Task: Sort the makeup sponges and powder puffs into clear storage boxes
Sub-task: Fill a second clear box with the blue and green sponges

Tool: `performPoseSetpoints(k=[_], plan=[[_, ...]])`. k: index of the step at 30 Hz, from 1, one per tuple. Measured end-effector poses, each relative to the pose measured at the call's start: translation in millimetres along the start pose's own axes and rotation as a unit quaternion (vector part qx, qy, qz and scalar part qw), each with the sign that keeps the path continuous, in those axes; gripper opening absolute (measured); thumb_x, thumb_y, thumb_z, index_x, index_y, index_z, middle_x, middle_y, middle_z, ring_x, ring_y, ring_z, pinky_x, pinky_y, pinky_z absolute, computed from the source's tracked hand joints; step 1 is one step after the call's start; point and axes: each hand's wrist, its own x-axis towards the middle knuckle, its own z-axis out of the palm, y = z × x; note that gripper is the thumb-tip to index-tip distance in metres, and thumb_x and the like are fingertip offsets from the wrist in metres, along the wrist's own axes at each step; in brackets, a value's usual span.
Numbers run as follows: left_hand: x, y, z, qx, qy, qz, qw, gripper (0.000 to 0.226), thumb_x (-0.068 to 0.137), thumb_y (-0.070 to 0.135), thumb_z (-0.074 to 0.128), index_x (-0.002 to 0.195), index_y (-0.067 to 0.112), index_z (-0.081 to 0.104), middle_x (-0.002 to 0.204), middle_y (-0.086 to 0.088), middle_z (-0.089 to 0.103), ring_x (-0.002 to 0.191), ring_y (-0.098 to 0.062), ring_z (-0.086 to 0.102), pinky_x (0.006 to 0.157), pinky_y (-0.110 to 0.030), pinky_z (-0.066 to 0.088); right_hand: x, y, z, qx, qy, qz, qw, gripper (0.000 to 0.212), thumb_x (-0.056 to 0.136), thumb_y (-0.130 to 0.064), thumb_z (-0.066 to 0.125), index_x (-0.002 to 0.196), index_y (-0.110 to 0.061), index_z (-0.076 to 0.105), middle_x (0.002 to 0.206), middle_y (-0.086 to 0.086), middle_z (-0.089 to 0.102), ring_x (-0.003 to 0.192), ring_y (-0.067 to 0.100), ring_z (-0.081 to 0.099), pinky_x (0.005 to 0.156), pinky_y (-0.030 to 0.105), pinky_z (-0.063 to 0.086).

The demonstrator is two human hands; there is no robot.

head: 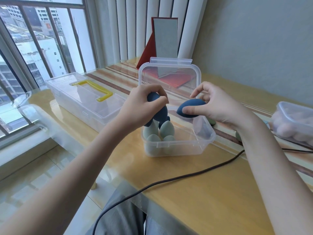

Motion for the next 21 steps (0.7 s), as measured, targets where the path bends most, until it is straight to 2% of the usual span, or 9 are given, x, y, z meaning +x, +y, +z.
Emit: performPoseSetpoints(k=[3,5,7,9,12,15,17,19,21], plan=[[1,-1,0,0.006,-0.001,-0.005,1.0,0.013,0.07,0.029,0.052,0.07,0.023,0.063,0.076,0.004,0.066,0.073,-0.009,0.058,0.063,-0.024,0.05,-3,-3,3,-0.057,-0.018,-0.009,0.998,0.041,0.059,-0.024,0.091,0.086,-0.03,0.061,0.084,-0.006,0.066,0.065,0.001,0.065,0.054,0.016,0.047],[1,-2,0,0.005,0.0,-0.008,1.0,0.014,0.07,0.028,0.052,0.07,0.021,0.064,0.077,0.002,0.066,0.076,-0.012,0.059,0.067,-0.031,0.052,-4,-5,10,-0.096,-0.043,-0.009,0.994,0.038,0.062,-0.017,0.089,0.087,-0.03,0.063,0.086,-0.008,0.063,0.076,0.011,0.065,0.063,0.026,0.05],[1,-2,1,0.007,0.002,-0.007,1.0,0.014,0.07,0.028,0.052,0.071,0.019,0.064,0.077,0.001,0.067,0.077,-0.014,0.06,0.068,-0.034,0.052,-5,-8,19,-0.12,-0.048,-0.008,0.992,0.037,0.063,-0.013,0.087,0.086,-0.029,0.063,0.083,-0.009,0.061,0.075,0.012,0.062,0.064,0.029,0.048],[1,-1,1,0.005,0.001,-0.004,1.0,0.014,0.071,0.027,0.053,0.071,0.018,0.064,0.076,0.0,0.066,0.076,-0.014,0.059,0.069,-0.035,0.052,-5,-8,29,-0.165,-0.048,-0.021,0.985,0.038,0.063,-0.01,0.086,0.086,-0.027,0.061,0.081,-0.01,0.058,0.071,0.009,0.057,0.056,0.025,0.041],[2,-1,0,0.003,0.0,-0.001,1.0,0.015,0.071,0.026,0.053,0.072,0.017,0.064,0.076,0.001,0.066,0.077,-0.014,0.06,0.069,-0.035,0.052,-5,-7,43,-0.218,-0.039,-0.041,0.974,0.038,0.065,-0.007,0.082,0.089,-0.023,0.057,0.081,-0.011,0.053,0.073,0.009,0.053,0.053,0.024,0.036],[2,1,1,-0.002,-0.002,0.002,1.0,0.015,0.072,0.025,0.053,0.072,0.016,0.065,0.077,0.0,0.066,0.077,-0.014,0.06,0.069,-0.032,0.053,-3,-2,52,-0.231,0.009,-0.047,0.972,0.036,0.067,-0.008,0.081,0.09,-0.019,0.055,0.089,-0.002,0.054,0.082,0.019,0.054,0.059,0.027,0.039],[4,4,1,-0.012,-0.006,0.005,1.0,0.016,0.073,0.025,0.053,0.072,0.016,0.066,0.077,0.001,0.066,0.076,-0.01,0.059,0.066,-0.024,0.051,-2,0,55,-0.227,0.043,-0.052,0.972,0.036,0.068,-0.011,0.082,0.088,-0.018,0.054,0.095,0.001,0.049,0.083,0.02,0.053,0.065,0.029,0.038],[8,6,0,-0.009,-0.036,0.002,0.999,0.018,0.075,0.025,0.055,0.074,0.015,0.069,0.078,0.002,0.066,0.076,-0.008,0.059,0.064,-0.021,0.05,0,2,55,-0.224,0.047,-0.052,0.972,0.035,0.069,-0.013,0.083,0.088,-0.02,0.055,0.095,0.001,0.048,0.081,0.018,0.051,0.064,0.028,0.036],[13,7,1,0.027,-0.099,-0.017,0.995,0.018,0.08,0.024,0.058,0.079,0.014,0.073,0.083,0.0,0.069,0.081,-0.014,0.062,0.071,-0.028,0.054,2,4,52,-0.208,0.035,-0.043,0.977,0.034,0.07,-0.014,0.084,0.087,-0.023,0.055,0.089,-0.001,0.053,0.075,0.015,0.052,0.058,0.025,0.035]])
